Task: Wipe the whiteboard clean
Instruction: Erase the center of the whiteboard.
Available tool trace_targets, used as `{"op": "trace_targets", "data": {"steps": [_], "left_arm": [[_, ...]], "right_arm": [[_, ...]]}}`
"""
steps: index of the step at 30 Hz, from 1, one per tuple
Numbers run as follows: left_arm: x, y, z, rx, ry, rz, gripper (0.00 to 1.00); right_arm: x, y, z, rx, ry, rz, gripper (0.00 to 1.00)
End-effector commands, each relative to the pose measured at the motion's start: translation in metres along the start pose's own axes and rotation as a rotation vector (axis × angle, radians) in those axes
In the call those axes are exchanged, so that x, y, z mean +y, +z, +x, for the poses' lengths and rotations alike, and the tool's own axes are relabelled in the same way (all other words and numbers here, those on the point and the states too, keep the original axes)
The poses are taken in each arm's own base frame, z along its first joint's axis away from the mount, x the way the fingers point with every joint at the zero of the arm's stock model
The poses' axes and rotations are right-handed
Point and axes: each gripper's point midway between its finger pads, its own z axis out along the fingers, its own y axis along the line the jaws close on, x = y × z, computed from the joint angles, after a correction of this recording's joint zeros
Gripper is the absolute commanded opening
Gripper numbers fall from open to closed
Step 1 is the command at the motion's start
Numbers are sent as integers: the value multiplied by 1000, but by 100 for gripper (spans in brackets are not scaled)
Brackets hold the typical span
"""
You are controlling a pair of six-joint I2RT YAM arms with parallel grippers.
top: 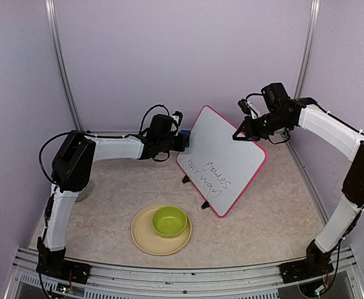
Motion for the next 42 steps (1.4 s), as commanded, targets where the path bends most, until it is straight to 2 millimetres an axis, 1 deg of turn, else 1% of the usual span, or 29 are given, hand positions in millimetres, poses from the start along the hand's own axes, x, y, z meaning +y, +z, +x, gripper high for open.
{"op": "trace_targets", "data": {"steps": [1, 4, 7, 13, 17, 19, 25, 33, 35, 37, 39, 40, 41, 42], "left_arm": [[-24, 6, 32, 75, 33, 50, 2], [-38, -2, 34, 70, 48, 71, 2], [-48, -8, 40, 77, 58, 84, 2], [-59, -11, 54, 99, 55, 109, 2], [-66, -13, 59, 113, 54, 144, 2], [-74, -17, 59, 116, 54, 183, 2], [-99, -37, 58, 98, 87, 271, 2], [-131, -52, 70, 121, 125, 360, 2], [-125, -53, 70, 113, 110, 334, 2], [-107, -52, 64, 94, 72, 283, 2], [-80, -51, 54, 74, 16, 224, 2], [-63, -50, 47, 62, -11, 189, 2], [-41, -49, 39, 47, -36, 141, 2], [-28, -48, 35, 39, -51, 108, 2]], "right_arm": [[-12, 8, 22, 76, -107, 64, 0], [-11, 8, 21, 75, -108, 63, 0], [-9, 7, 21, 72, -109, 56, 0], [-8, 6, 20, 69, -112, 54, 0], [-8, 5, 19, 67, -114, 53, 0], [-7, 5, 18, 64, -116, 51, 0], [-6, 6, 18, 67, -114, 46, 0], [-6, 7, 18, 70, -114, 43, 0], [-7, 8, 19, 73, -112, 45, 0], [-8, 9, 19, 75, -111, 47, 0], [-8, 9, 20, 77, -110, 47, 0], [-8, 8, 19, 75, -111, 49, 0], [-8, 8, 19, 74, -111, 49, 0], [-8, 8, 19, 74, -112, 49, 0]]}}
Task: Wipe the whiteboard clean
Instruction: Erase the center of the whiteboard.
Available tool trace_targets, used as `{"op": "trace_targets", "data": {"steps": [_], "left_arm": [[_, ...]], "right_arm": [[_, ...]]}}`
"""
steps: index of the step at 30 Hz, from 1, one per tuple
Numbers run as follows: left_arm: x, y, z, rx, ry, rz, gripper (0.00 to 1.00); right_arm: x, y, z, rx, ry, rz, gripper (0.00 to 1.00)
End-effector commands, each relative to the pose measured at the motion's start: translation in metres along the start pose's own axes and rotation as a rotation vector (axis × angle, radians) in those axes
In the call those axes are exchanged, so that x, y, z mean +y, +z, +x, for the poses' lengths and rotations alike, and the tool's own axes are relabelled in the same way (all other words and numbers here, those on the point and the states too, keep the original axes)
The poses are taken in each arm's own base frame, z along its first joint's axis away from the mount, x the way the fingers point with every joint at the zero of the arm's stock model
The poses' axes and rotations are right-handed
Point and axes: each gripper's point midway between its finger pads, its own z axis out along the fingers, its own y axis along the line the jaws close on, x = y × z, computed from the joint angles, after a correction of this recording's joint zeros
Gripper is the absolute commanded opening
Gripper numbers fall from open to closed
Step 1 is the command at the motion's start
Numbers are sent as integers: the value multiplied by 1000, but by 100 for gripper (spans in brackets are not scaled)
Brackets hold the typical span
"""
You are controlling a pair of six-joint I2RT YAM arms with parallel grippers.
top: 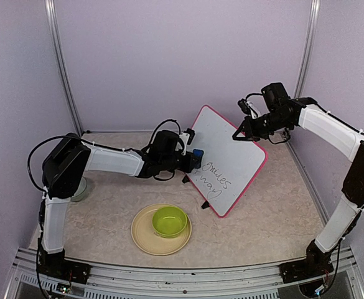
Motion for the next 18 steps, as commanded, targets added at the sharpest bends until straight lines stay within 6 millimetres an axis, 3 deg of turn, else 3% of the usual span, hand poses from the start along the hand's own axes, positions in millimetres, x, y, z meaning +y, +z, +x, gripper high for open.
{"op": "trace_targets", "data": {"steps": [1, 4, 8, 11, 18], "left_arm": [[72, -19, -26, -56, -106, -142, 2], [110, -25, -37, -70, -136, -204, 2], [131, -24, -53, -86, -135, -229, 2], [127, -15, -59, -79, -121, -191, 2], [86, 5, -52, -56, -60, -102, 2]], "right_arm": [[-8, 8, 18, 72, -108, 53, 0], [-8, 8, 18, 72, -108, 53, 0], [-9, 9, 19, 74, -106, 52, 0], [-10, 10, 20, 78, -104, 54, 0], [-10, 10, 20, 77, -103, 55, 0]]}}
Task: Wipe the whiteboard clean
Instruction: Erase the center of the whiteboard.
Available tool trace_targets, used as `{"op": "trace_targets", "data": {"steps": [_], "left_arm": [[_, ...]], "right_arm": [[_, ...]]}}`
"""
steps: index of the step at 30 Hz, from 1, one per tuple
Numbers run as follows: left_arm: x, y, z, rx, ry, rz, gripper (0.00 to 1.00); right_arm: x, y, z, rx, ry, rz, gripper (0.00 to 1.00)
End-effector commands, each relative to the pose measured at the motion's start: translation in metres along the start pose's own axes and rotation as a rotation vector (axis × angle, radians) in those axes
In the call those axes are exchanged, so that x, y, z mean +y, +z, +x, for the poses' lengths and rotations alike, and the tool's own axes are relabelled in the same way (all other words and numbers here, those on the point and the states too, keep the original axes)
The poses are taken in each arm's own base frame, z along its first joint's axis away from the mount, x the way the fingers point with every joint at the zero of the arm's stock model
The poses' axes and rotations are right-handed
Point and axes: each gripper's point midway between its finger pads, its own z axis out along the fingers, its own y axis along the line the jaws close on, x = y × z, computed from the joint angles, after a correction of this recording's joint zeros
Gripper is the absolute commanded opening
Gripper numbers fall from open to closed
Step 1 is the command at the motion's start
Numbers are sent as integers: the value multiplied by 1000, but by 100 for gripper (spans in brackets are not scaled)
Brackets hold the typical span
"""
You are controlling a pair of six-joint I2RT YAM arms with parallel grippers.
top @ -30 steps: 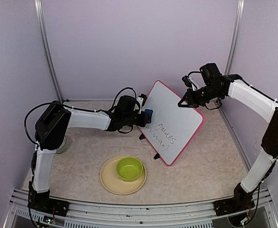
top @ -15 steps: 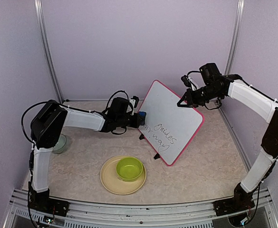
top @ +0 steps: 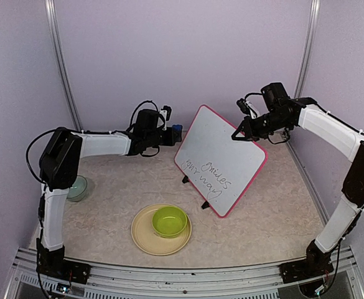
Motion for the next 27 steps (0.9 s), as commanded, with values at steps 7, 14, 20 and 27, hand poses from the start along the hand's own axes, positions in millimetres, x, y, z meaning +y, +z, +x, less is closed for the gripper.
{"op": "trace_targets", "data": {"steps": [7, 14, 20, 27], "left_arm": [[-44, 21, 57, 104, 107, 37, 2], [-22, 25, 63, 117, 72, -54, 2], [-6, 28, 61, 132, 41, -83, 2], [-37, 25, 58, 125, 98, 29, 2]], "right_arm": [[-12, 7, 20, 73, -76, 69, 0], [-12, 8, 20, 75, -77, 65, 0], [-11, 7, 20, 73, -78, 64, 0], [-11, 7, 20, 73, -78, 62, 0]]}}
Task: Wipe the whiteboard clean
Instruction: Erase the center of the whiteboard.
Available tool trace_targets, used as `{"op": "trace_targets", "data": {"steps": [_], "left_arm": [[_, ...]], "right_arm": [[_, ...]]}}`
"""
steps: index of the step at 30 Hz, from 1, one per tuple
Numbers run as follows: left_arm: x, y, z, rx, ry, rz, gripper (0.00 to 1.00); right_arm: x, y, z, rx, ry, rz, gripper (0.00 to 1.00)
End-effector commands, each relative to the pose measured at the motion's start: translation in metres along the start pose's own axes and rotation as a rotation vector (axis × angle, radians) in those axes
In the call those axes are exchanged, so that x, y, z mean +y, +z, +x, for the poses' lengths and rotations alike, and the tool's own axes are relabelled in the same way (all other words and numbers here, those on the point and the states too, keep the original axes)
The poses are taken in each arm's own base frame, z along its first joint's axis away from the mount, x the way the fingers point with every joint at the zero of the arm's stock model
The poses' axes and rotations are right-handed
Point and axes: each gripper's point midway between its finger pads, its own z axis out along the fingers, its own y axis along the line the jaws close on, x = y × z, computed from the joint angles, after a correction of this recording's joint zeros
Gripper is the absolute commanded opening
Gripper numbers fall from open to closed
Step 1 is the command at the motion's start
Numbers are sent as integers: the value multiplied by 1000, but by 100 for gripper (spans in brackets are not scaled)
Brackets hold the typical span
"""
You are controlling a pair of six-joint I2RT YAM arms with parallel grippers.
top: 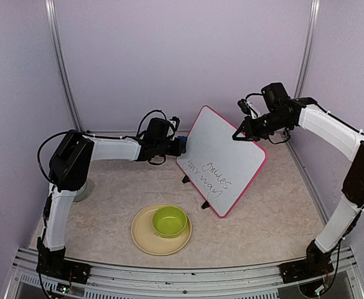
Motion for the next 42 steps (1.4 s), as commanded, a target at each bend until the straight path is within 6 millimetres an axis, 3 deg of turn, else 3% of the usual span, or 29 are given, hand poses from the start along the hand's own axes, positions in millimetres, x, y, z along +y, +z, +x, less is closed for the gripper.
{"op": "trace_targets", "data": {"steps": [1, 10, 17, 21, 27, 31, 35, 42], "left_arm": [[-29, 0, 4, 8, 59, 92, 2], [-79, -13, 13, 5, 169, 207, 2], [-86, -16, 26, 32, 179, 253, 2], [-68, -13, 29, 39, 146, 210, 2], [7, -8, 16, 28, -42, -1, 2], [23, -10, 9, 19, -79, -22, 2], [6, -8, 7, 22, -42, 21, 2], [-48, -11, 13, 11, 90, 117, 2]], "right_arm": [[-8, 8, 19, 69, -102, 48, 0], [-8, 7, 19, 68, -103, 49, 0], [-8, 8, 18, 69, -103, 50, 0], [-9, 8, 18, 68, -104, 52, 0], [-10, 10, 18, 74, -101, 53, 0], [-9, 10, 17, 75, -102, 51, 0], [-9, 11, 17, 77, -100, 50, 0], [-10, 12, 18, 79, -99, 51, 0]]}}
